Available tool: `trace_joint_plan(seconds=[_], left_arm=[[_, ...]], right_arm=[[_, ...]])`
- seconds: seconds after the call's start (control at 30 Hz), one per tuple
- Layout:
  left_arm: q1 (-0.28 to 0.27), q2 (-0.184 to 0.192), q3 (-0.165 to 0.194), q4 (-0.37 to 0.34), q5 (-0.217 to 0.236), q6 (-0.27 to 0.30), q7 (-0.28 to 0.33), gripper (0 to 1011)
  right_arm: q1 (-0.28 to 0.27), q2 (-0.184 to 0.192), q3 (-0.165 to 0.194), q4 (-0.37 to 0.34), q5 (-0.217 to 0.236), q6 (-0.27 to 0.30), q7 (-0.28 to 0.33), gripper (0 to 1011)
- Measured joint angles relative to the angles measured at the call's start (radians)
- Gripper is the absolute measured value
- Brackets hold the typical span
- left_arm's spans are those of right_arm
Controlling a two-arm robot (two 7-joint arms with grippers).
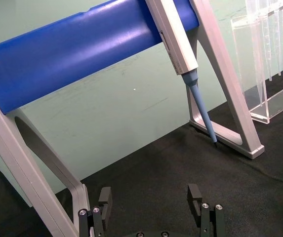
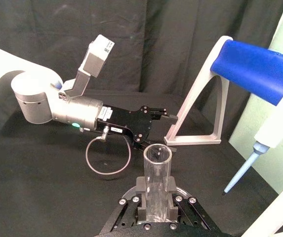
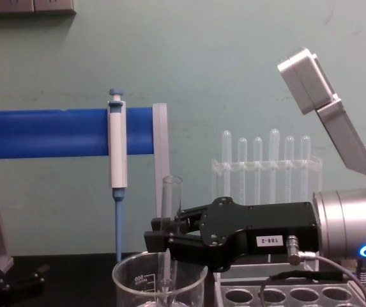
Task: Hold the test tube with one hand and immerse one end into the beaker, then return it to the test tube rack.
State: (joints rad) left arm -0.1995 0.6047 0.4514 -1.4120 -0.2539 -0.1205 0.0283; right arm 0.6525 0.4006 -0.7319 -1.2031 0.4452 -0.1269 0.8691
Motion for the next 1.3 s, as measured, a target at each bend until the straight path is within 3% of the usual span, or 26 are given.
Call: trace_joint_plan(seconds=[1.3], left_arm=[[0.000,0.000,0.000,0.000,0.000,0.000,0.000,1000]], right_arm=[[0.000,0.000,0.000,0.000,0.000,0.000,0.000,225]])
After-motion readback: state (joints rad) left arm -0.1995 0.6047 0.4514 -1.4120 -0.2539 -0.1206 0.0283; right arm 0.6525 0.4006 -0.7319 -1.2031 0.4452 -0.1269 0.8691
